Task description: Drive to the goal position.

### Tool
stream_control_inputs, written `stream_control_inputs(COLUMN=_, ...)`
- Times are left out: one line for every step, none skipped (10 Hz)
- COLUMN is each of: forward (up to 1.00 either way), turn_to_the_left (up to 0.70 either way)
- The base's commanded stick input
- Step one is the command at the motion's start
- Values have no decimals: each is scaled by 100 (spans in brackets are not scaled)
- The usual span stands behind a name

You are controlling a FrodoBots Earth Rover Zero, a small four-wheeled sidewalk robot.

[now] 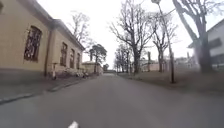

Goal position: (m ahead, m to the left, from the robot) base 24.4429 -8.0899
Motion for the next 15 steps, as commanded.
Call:
stream_control_inputs(forward=100, turn_to_the_left=0)
stream_control_inputs(forward=100, turn_to_the_left=0)
stream_control_inputs(forward=100, turn_to_the_left=0)
stream_control_inputs(forward=100, turn_to_the_left=0)
stream_control_inputs(forward=100, turn_to_the_left=0)
stream_control_inputs(forward=100, turn_to_the_left=0)
stream_control_inputs(forward=100, turn_to_the_left=0)
stream_control_inputs(forward=100, turn_to_the_left=0)
stream_control_inputs(forward=100, turn_to_the_left=0)
stream_control_inputs(forward=100, turn_to_the_left=0)
stream_control_inputs(forward=100, turn_to_the_left=0)
stream_control_inputs(forward=100, turn_to_the_left=0)
stream_control_inputs(forward=100, turn_to_the_left=0)
stream_control_inputs(forward=100, turn_to_the_left=0)
stream_control_inputs(forward=100, turn_to_the_left=0)
